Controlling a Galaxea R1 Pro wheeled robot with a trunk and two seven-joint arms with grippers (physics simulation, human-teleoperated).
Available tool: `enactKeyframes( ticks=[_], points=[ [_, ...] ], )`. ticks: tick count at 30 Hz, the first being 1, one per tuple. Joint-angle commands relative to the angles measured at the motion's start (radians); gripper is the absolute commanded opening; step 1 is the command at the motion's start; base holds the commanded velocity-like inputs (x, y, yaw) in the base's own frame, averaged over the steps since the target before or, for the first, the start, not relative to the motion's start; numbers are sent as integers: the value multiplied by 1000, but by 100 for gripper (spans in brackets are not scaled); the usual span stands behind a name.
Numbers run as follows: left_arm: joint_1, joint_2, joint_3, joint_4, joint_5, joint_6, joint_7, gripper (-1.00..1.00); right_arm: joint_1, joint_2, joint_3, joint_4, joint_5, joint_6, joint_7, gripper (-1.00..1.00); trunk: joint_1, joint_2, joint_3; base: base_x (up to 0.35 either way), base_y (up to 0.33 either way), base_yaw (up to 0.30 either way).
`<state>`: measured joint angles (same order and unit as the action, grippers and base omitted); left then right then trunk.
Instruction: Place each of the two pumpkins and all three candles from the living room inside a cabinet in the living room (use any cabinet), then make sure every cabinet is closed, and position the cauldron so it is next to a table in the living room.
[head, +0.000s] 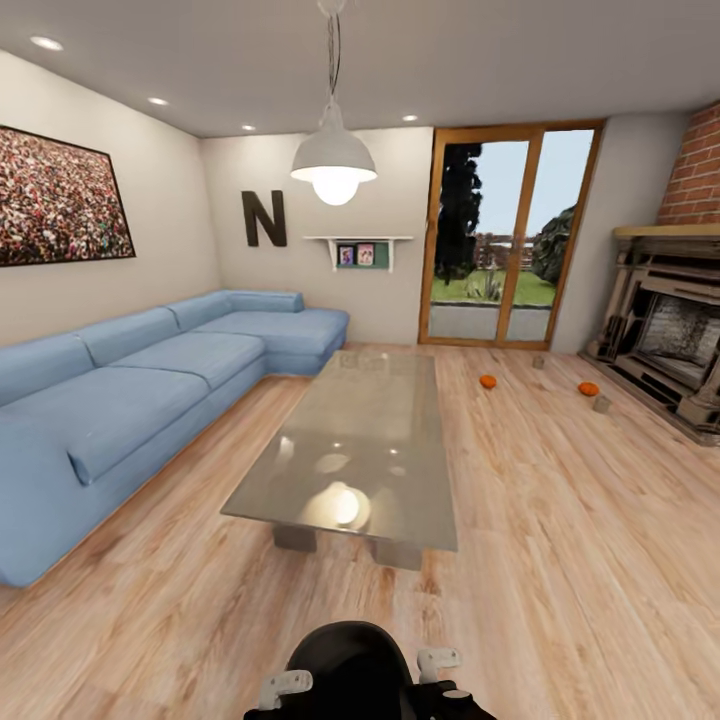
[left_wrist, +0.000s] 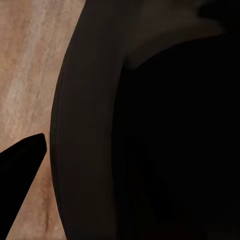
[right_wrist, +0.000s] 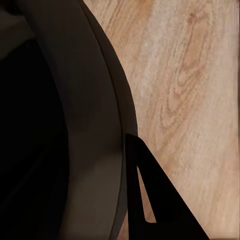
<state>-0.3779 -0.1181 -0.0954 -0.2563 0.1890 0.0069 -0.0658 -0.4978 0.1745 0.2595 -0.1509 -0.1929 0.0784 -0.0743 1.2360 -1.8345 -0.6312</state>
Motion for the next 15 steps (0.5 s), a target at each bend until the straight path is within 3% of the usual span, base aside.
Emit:
enactKeyframes(
  ticks=[1,15],
  points=[
    [-1,1,-9,-5,12,1,3,-100,0,0,26,1,-25,6,-6,-100,0,-1,0,0,101,-265],
    [-1,1,-9,-5,12,1,3,-100,0,0,26,1,-25,6,-6,-100,0,-1,10,0,36,-265]
  ],
)
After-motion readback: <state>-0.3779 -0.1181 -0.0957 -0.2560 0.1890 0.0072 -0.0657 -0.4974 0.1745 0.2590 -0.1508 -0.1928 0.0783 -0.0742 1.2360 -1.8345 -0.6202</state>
